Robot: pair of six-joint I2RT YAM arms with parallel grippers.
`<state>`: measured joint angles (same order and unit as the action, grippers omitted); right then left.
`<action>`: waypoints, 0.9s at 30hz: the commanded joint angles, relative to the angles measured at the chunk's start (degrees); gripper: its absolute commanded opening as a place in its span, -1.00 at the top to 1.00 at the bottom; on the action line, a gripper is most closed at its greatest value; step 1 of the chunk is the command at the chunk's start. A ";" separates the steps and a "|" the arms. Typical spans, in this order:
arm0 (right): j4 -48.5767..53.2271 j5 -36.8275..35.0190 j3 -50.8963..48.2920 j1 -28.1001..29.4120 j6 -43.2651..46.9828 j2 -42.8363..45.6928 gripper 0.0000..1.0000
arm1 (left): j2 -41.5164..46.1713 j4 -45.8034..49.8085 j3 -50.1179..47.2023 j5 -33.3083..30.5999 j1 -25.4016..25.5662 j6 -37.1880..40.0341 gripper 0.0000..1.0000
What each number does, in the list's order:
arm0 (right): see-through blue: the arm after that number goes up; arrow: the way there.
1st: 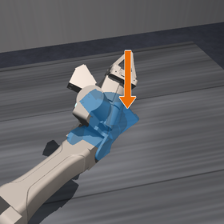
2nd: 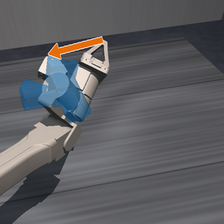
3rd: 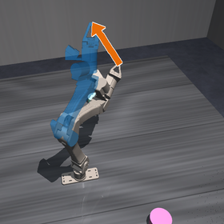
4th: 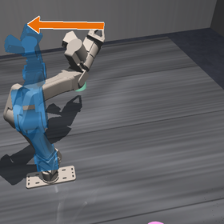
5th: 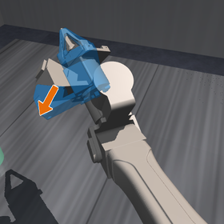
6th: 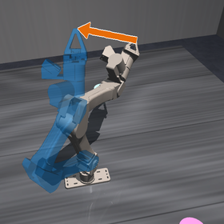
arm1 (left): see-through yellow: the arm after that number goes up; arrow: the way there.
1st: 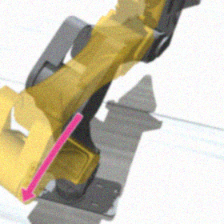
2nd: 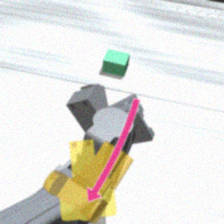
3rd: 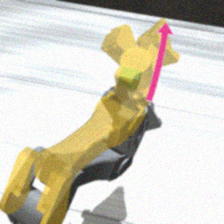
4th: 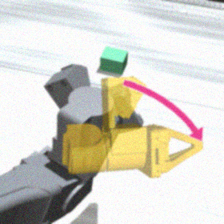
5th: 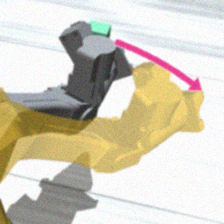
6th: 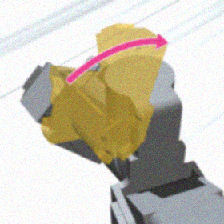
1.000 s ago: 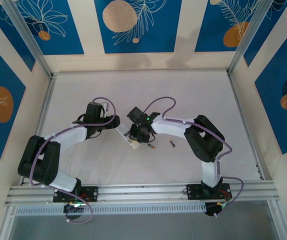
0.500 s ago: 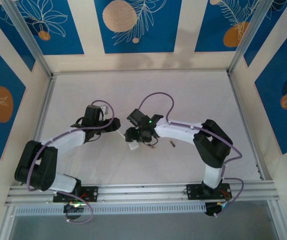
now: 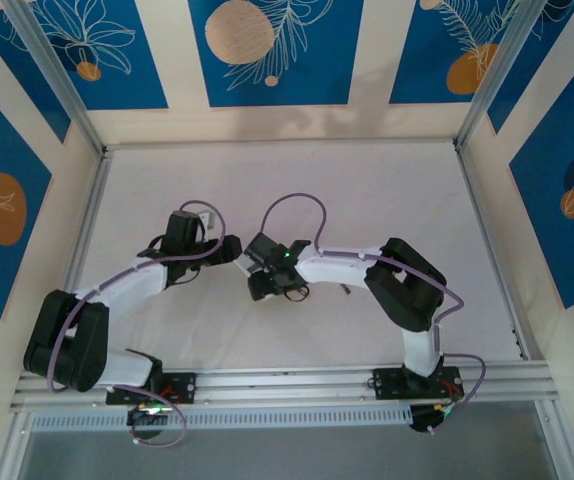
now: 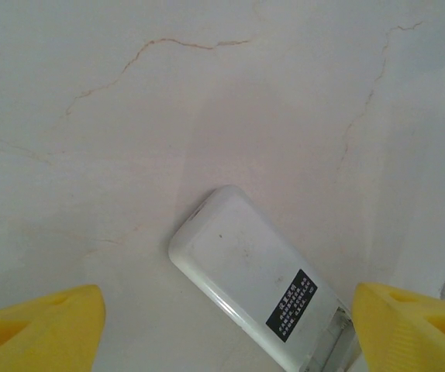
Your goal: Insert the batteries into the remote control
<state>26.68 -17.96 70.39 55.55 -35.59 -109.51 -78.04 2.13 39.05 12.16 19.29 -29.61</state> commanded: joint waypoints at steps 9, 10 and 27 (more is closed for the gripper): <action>2.12 -4.11 2.56 2.02 2.11 -2.05 -0.27 | 1.47 1.82 0.15 -0.47 0.31 0.59 -0.69; 2.33 -4.40 2.55 2.33 2.02 -1.87 -0.22 | 1.54 1.92 0.15 -0.47 0.35 0.60 -0.69; 7.34 -5.65 -2.03 8.36 -3.77 3.17 -0.10 | 2.72 1.65 -0.42 -0.47 0.38 0.51 -0.70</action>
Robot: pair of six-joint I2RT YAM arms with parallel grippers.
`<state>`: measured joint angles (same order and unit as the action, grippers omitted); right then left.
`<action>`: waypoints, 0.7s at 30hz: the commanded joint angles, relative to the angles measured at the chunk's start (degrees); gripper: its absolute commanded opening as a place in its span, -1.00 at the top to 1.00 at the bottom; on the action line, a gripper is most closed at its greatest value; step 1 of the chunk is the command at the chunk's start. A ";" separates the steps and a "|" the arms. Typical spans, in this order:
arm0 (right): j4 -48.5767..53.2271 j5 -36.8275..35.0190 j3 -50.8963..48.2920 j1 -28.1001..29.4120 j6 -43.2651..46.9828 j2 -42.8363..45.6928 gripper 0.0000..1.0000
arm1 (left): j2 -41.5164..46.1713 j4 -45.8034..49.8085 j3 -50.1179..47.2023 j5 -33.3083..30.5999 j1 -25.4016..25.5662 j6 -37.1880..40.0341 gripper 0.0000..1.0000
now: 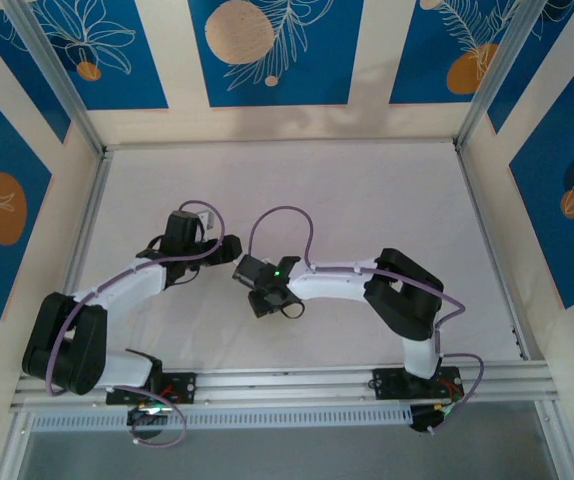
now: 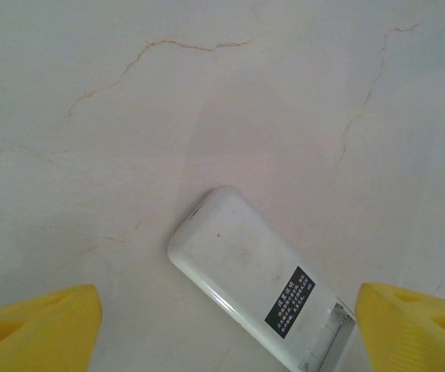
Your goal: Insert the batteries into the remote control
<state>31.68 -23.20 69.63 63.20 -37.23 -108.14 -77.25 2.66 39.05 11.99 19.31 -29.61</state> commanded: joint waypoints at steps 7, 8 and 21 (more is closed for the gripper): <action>1.29 0.60 -2.06 0.65 -2.54 0.69 -0.23 | 2.86 1.33 -0.69 0.29 0.29 0.25 -0.71; 1.14 0.78 -1.96 0.62 -2.54 0.52 -0.27 | 2.97 1.47 -0.64 0.39 0.30 0.17 -0.71; 2.30 3.59 -4.07 -2.81 -5.12 10.14 -0.37 | 3.56 2.33 -0.14 0.45 0.29 0.34 -1.00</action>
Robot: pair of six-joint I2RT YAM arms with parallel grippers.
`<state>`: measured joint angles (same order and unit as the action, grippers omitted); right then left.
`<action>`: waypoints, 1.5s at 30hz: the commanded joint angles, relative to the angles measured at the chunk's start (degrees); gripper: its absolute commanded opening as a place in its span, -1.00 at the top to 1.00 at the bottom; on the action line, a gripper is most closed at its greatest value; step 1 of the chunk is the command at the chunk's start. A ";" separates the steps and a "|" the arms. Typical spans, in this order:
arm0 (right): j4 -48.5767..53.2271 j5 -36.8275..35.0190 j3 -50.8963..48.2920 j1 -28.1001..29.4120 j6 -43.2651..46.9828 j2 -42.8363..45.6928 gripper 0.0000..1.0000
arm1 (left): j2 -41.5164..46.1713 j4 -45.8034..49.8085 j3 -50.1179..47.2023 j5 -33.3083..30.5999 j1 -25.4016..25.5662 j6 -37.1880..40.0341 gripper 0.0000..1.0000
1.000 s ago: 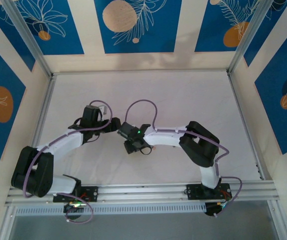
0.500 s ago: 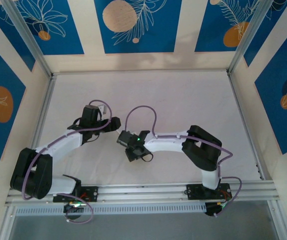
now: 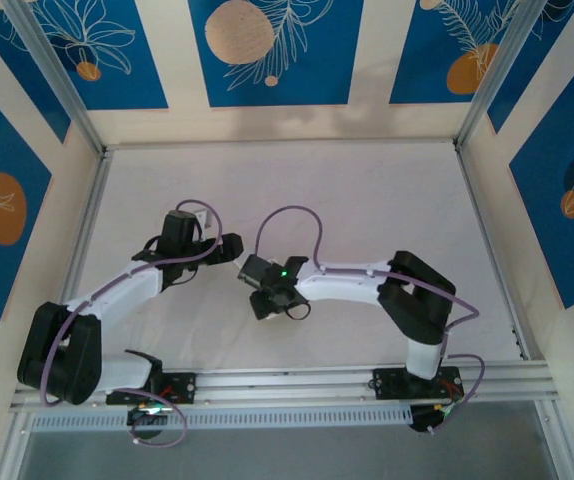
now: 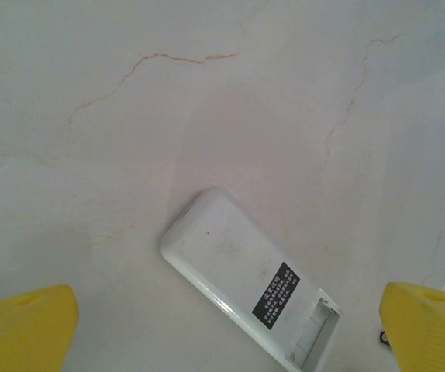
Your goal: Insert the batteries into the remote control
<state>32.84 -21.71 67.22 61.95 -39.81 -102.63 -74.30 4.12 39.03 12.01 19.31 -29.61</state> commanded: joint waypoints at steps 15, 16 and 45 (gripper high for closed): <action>-8.47 11.56 -22.20 -16.33 -7.90 27.73 -0.51 | -1.31 2.11 4.26 0.20 9.51 3.58 -0.88; -8.94 12.25 -23.32 -17.39 -7.74 29.34 -0.54 | -2.10 2.61 4.98 0.31 10.63 4.06 -0.86; -8.88 33.22 -36.31 -46.03 -2.37 58.39 -0.99 | -28.15 30.46 32.30 -10.00 32.86 39.30 -0.17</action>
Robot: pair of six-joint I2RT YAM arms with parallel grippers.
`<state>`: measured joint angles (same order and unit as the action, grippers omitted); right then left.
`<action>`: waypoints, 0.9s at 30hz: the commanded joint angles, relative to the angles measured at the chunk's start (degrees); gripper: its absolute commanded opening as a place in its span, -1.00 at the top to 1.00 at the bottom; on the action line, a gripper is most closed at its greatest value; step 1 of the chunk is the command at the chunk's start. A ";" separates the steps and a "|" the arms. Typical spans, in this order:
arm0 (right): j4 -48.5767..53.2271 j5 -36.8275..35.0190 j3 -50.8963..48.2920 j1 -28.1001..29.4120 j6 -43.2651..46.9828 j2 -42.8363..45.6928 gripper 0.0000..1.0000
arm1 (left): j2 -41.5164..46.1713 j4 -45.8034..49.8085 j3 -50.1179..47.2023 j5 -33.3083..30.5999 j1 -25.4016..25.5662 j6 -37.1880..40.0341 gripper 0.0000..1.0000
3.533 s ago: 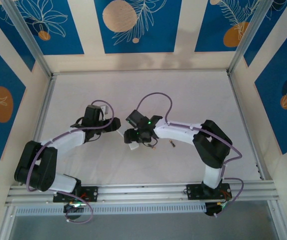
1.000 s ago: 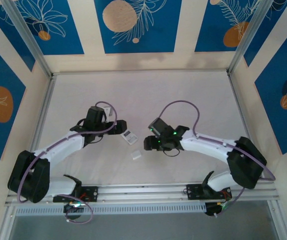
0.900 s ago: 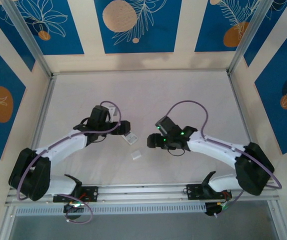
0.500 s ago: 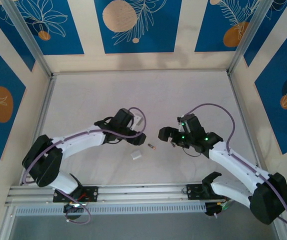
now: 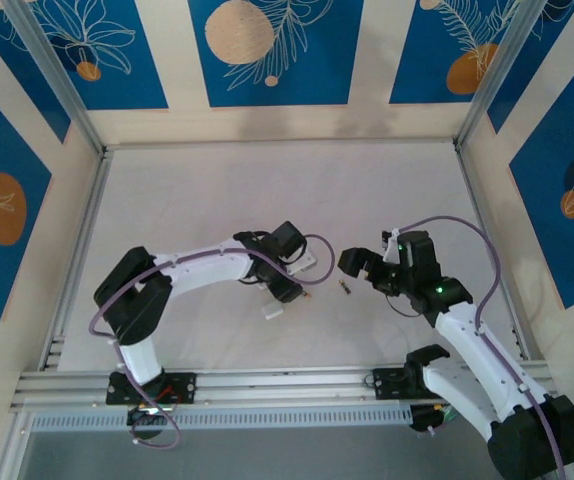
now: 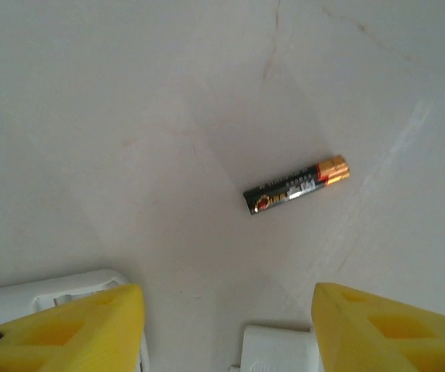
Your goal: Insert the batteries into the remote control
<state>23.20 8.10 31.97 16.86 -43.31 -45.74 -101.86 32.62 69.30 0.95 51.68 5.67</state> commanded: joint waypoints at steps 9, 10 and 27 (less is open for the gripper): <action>0.79 4.99 -1.93 -2.54 1.30 1.97 -0.99 | -5.83 1.06 4.03 -1.40 3.59 6.46 -0.18; 0.79 5.07 -1.92 -2.56 1.21 1.99 -0.99 | -6.16 0.96 4.25 -1.56 3.73 6.63 -0.19; 1.06 5.68 -2.79 -2.74 0.77 2.22 -0.99 | -11.58 -0.11 8.78 0.63 4.57 7.81 -0.23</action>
<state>23.62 11.46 29.43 14.22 -42.94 -44.36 -111.87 32.16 76.44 -0.05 55.42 12.25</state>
